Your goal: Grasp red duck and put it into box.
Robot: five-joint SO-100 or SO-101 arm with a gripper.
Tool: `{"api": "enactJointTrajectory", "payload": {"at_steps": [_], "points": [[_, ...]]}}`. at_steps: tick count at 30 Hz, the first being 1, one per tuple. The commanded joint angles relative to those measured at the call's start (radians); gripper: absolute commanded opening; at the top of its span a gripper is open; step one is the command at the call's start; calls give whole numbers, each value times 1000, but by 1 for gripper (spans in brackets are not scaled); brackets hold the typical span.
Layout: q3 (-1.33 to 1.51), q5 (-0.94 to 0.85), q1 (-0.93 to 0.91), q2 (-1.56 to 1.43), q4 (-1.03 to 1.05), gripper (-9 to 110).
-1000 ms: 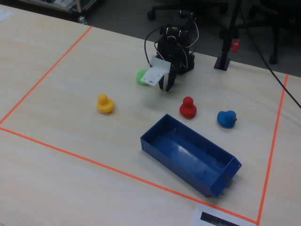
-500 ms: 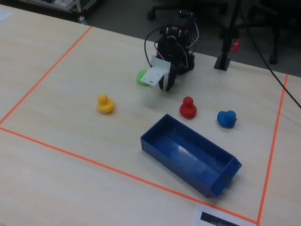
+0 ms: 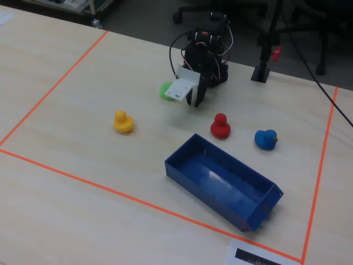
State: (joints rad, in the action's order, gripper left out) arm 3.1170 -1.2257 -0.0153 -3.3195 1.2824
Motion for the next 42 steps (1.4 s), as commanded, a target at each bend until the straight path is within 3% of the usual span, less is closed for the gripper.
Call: {"api": "enactJointTrajectory", "payload": {"at_steps": [1,3,7,12,19,28,35,42], "points": [[-6,-18,-5,8,23,6],[-6,-25,-5,8,25,0],[-9,-64,-52,29,-29,2],[-336,-51,-84,402,-101,23],[-838,179,219,672,149,39],[-686,374,405,887,-164,40],[-555,325,333,925,-377,40],[-512,284,268,917,-446,40]]}}
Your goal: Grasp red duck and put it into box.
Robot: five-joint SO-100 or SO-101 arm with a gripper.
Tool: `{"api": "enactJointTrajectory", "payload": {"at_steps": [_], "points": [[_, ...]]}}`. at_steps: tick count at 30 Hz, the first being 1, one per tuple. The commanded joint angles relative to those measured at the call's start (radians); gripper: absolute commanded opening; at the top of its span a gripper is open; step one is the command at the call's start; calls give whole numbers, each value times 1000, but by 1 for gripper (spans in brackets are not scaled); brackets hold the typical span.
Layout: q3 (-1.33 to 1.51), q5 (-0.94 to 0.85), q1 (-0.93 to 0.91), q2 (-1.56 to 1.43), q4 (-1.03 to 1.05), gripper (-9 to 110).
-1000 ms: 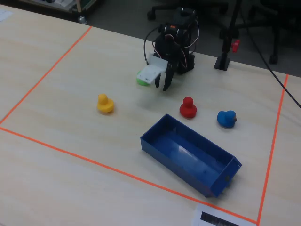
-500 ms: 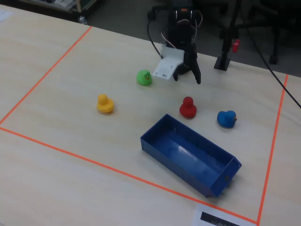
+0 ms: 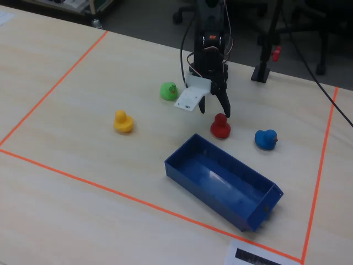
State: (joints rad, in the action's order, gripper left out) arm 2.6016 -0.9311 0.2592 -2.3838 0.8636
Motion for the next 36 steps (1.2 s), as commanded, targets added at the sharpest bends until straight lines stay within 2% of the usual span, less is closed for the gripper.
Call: {"api": "enactJointTrajectory", "payload": {"at_steps": [1,21,36], "points": [[12,-6,-2,-20,-34,40],[38,86,75,49,-112,39],[109,143,121,117,-267,35]]}}
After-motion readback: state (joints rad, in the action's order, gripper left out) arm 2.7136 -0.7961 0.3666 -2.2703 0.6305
